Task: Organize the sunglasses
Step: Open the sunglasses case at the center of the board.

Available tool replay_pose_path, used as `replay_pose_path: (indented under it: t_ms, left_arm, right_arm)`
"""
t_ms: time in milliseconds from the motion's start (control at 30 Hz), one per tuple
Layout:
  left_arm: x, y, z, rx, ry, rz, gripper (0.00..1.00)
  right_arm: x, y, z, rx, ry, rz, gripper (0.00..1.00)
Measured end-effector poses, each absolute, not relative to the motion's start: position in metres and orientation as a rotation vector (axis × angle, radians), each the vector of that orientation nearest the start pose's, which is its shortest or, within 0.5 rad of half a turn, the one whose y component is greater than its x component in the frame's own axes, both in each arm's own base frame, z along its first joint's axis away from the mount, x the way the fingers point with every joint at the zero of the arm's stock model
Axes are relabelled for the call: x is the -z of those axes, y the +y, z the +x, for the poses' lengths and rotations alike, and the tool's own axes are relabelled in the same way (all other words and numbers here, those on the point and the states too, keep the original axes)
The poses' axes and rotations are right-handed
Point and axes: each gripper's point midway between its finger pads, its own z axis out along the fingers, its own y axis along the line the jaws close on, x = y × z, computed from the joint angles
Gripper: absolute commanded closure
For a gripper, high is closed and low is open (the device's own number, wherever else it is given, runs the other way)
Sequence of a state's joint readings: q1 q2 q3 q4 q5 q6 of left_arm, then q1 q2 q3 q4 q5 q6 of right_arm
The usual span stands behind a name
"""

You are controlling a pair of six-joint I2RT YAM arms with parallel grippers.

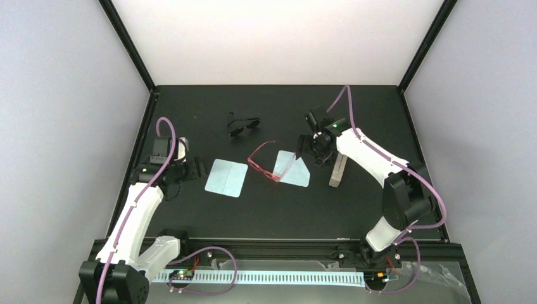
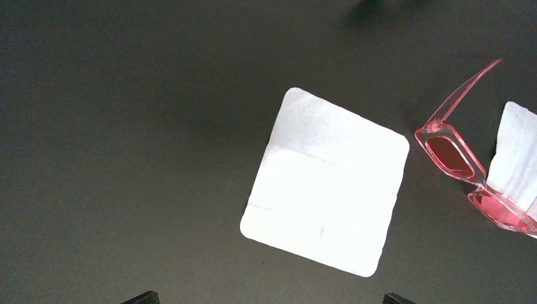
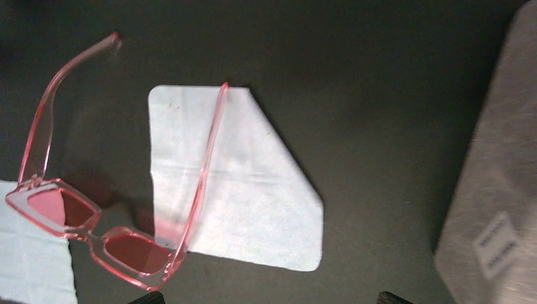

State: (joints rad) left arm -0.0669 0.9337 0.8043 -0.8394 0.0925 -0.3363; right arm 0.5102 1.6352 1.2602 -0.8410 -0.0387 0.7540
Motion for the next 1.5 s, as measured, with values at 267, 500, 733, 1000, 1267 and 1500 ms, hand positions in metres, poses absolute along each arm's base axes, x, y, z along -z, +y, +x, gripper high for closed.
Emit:
replay_pose_path:
  t_ms: [267, 500, 733, 1000, 1267, 1500]
  left_arm:
    - [-0.151, -0.032, 0.251, 0.270, 2.538, -0.308, 0.07]
    - [-0.151, -0.031, 0.251, 0.262, 2.537, -0.312, 0.08]
    - [-0.151, -0.031, 0.251, 0.262, 2.537, -0.312, 0.08]
    - [-0.151, -0.031, 0.251, 0.260, 2.538, -0.314, 0.11]
    - [-0.151, -0.030, 0.251, 0.259, 2.538, -0.315, 0.11]
    - [-0.150, -0.030, 0.251, 0.259, 2.542, -0.321, 0.12]
  right_arm:
    - [-0.134, 0.149, 0.327, -0.046, 2.787, 0.358, 0.10]
    - [-0.128, 0.097, 0.324, 0.183, 2.780, 0.456, 0.13]
    - [-0.110, 0.064, 0.321, 0.243, 2.814, 0.554, 0.20]
    - [-0.086, 0.059, 0.333, 0.218, 2.854, 0.577, 0.36]
    - [-0.070, 0.057, 0.332, 0.182, 2.881, 0.575, 0.54]
    - [-0.060, 0.060, 0.332, 0.145, 2.887, 0.547, 0.70]
